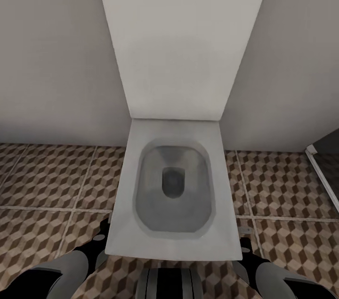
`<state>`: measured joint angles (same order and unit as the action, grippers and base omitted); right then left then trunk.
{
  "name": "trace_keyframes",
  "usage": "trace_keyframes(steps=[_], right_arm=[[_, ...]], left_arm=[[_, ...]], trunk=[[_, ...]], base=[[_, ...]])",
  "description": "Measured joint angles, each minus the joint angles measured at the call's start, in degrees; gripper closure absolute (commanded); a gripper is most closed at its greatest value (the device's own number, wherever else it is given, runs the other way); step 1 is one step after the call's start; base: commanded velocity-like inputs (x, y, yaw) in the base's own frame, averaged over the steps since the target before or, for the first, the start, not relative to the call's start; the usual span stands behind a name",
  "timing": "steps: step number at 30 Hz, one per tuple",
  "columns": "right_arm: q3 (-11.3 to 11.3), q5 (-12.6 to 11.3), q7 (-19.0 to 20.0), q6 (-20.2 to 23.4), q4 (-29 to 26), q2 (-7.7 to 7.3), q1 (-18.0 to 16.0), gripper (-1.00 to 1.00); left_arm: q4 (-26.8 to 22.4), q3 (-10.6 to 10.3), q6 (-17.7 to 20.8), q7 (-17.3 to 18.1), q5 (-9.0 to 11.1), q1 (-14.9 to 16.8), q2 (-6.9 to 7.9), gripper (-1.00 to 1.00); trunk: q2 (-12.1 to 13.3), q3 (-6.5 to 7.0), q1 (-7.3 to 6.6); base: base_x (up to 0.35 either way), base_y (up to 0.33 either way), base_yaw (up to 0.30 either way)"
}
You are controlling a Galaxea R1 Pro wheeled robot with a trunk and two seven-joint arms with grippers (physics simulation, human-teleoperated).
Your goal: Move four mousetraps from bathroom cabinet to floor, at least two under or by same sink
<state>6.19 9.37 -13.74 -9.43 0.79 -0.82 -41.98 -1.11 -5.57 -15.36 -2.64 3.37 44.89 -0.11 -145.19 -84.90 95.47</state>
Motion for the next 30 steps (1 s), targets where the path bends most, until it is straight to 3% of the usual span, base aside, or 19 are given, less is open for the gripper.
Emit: trace_keyframes(steps=[24, 30], right_arm=[[-0.2, 0.1, 0.2, -0.4, -0.1, -0.57, 0.0, 1.0], [-0.2, 0.1, 0.4, -0.4, -0.2, -0.52, 0.0, 1.0]], left_arm=[[0.1, 0.0, -0.1, 0.0, -0.2, 0.0, 0.05, 1.0], [0.0, 0.0, 0.0, 0.0, -0.1, 0.0, 0.16, 1.0]], trunk=[[0.0, 0.0, 0.0], [0.0, 0.0, -0.02]], base=[[0.001, 0.0, 0.0], [0.166, 0.0, 0.0]])
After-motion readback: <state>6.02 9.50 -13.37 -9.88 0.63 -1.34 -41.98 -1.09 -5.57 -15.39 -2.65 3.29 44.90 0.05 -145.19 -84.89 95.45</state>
